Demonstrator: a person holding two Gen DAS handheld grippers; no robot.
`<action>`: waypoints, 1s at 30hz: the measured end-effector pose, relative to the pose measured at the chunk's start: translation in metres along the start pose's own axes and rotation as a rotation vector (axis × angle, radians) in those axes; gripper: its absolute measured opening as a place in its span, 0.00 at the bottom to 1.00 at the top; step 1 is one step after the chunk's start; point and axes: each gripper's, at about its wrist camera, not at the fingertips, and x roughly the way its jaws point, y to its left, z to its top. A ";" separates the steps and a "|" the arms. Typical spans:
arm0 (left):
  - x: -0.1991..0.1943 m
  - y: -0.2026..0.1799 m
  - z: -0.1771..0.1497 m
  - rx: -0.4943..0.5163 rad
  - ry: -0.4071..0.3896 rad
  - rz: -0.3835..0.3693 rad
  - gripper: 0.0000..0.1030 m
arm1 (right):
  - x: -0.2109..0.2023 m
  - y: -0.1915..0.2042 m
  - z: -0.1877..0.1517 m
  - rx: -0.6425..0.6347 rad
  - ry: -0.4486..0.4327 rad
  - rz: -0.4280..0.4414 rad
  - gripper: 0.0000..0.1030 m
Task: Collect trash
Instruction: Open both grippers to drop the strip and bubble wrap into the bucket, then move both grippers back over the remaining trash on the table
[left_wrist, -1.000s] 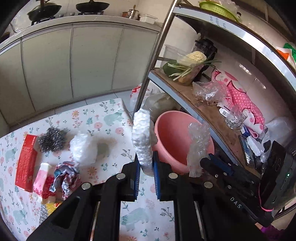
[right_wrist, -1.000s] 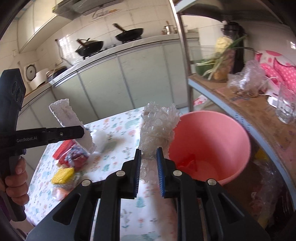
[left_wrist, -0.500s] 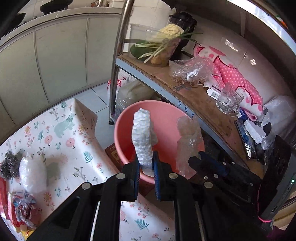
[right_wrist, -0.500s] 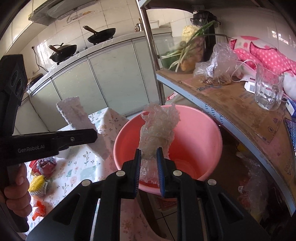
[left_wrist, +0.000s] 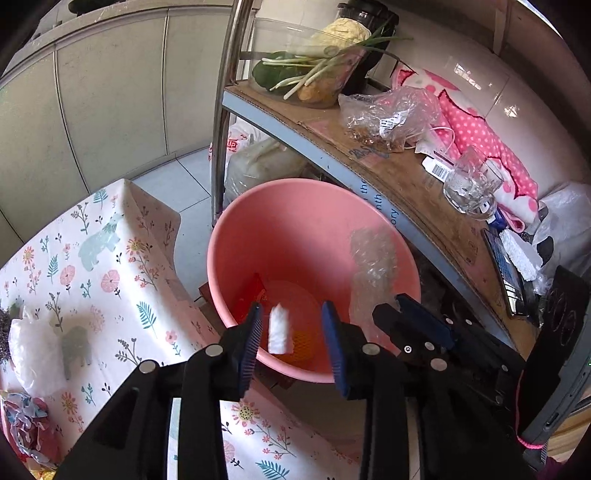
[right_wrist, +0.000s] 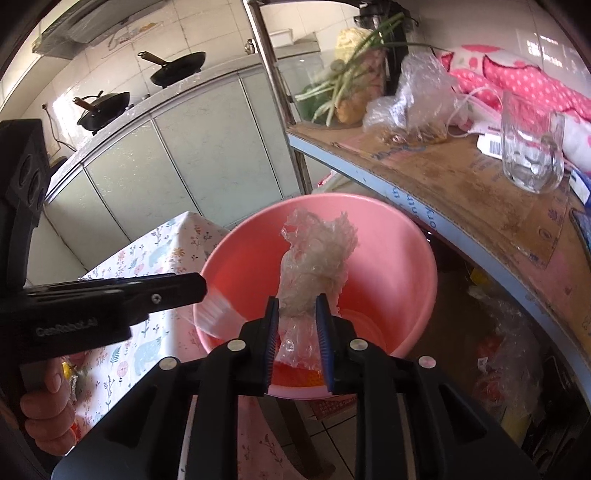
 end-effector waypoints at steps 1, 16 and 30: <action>-0.001 0.001 0.000 -0.001 0.000 0.002 0.33 | 0.001 -0.001 0.000 0.002 0.003 -0.001 0.22; -0.037 0.006 -0.005 0.002 -0.068 0.005 0.33 | -0.012 0.008 -0.003 -0.031 -0.020 0.009 0.28; -0.098 0.025 -0.040 -0.032 -0.141 0.032 0.33 | -0.037 0.070 -0.008 -0.100 -0.035 0.131 0.28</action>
